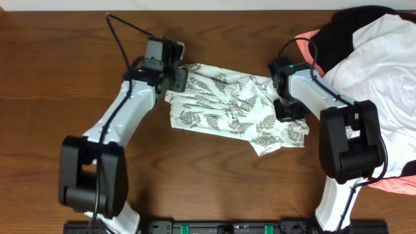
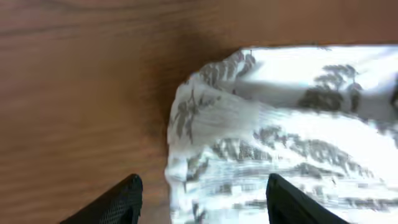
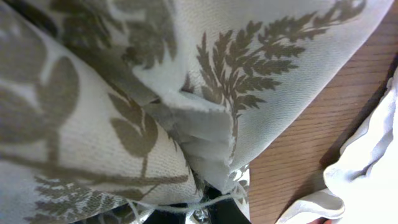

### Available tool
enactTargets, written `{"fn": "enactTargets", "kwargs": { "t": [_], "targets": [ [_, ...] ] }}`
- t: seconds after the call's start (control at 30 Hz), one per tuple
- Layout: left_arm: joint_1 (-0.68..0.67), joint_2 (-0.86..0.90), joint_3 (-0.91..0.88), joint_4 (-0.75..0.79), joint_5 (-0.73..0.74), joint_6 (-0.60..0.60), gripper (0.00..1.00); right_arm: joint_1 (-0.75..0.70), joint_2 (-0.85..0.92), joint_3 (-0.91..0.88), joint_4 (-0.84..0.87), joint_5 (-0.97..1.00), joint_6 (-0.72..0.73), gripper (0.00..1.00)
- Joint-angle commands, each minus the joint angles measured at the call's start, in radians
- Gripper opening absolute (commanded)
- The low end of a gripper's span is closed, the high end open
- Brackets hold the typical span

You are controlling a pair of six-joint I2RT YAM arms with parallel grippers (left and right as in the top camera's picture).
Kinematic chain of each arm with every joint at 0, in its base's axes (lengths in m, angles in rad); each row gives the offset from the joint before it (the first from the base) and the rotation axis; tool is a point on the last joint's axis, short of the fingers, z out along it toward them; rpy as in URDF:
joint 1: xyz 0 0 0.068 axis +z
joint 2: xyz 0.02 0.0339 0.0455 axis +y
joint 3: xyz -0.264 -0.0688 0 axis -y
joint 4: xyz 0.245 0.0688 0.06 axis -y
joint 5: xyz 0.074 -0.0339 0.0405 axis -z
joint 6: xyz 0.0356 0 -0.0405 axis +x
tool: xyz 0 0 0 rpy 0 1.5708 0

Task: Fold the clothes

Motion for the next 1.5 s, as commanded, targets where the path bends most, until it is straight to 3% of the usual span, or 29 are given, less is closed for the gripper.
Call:
{"fn": "enactTargets", "kwargs": {
  "t": [0.0,0.37,0.53,0.77,0.93,1.13,1.23,1.47],
  "targets": [
    [-0.020,0.006,-0.003,-0.054,0.039,-0.013,0.64,-0.006,0.091,-0.051,0.018,-0.171,0.030,0.05],
    [-0.144,0.015,-0.008,-0.090,0.050,-0.009,0.64,-0.006,0.013,0.074,-0.016,-0.336,0.032,0.11],
    [-0.155,0.028,-0.011,-0.093,0.050,-0.010,0.64,-0.016,-0.072,0.117,-0.032,-0.352,0.032,0.20],
    [-0.155,0.080,-0.013,-0.111,0.050,-0.010,0.64,-0.032,-0.095,0.116,-0.090,-0.373,0.027,0.22],
    [-0.155,0.138,-0.013,-0.123,0.050,-0.010,0.64,-0.018,-0.095,0.116,-0.122,-0.608,-0.213,0.22],
    [-0.155,0.176,-0.013,-0.125,0.050,-0.010,0.64,0.014,-0.095,0.116,-0.102,-0.584,-0.245,0.30],
    [-0.155,0.177,-0.013,-0.124,0.050,-0.010,0.64,0.024,-0.095,0.113,-0.063,-0.584,-0.237,0.42],
    [-0.155,0.177,-0.013,-0.126,0.050,-0.010,0.64,0.033,-0.090,0.097,-0.029,-0.554,-0.211,0.55]
  ]
}}
